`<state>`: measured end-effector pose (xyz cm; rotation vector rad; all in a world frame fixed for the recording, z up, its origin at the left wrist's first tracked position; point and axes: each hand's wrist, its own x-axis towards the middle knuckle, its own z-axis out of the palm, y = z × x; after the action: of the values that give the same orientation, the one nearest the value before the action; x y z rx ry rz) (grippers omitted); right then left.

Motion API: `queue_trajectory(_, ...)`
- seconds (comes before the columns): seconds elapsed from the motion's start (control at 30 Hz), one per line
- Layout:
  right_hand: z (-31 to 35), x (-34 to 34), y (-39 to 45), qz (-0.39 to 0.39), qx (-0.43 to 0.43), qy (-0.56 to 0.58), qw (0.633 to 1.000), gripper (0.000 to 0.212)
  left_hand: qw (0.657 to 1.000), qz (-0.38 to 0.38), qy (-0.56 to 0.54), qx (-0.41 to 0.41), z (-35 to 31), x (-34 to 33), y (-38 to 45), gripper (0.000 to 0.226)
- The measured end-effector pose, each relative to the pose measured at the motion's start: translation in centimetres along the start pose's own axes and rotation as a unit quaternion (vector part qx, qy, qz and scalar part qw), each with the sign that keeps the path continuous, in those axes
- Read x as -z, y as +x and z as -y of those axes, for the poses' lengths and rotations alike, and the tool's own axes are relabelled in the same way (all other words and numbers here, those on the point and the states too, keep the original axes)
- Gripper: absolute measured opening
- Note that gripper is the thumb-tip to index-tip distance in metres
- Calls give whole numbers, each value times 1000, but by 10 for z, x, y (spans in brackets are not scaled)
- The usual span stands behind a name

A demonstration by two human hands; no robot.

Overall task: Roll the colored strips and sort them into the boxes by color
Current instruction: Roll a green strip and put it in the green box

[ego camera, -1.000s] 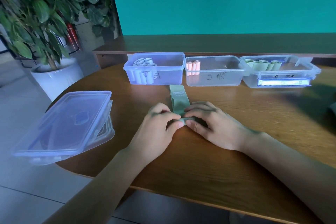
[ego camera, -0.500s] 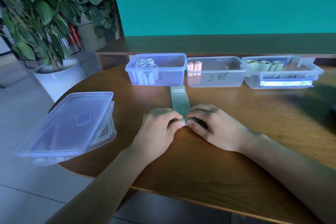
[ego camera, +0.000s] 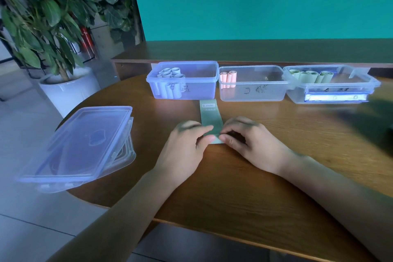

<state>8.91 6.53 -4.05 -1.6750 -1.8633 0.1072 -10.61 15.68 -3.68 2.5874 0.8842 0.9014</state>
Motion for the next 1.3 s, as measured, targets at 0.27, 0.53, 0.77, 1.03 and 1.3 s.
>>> queue_trajectory(0.27, -1, -2, 5, -14, 5, -24, 1000, 30, 999, 39, 15, 26, -1, -2, 0, 32)
queue_trajectory(0.53, -8, -2, 7, -13, -10, -8, 1000, 31, 999, 42, 11, 26, 4, -5, 8, 39)
queue_trajectory(0.77, -11, -1, 16, -1, -5, -32, 999, 33, 999, 22, 17, -17, 4, -6, 12, 24)
queue_trajectory(1.03, -11, -2, 19, 11, 9, -45, 999, 33, 1000, 23, 2, 7, 10, -10, 20, 32)
queue_trajectory(1.3, -12, -3, 24, 36, -6, -32, 999, 28, 1000, 19, -19, 4, 13, -12, 29, 18)
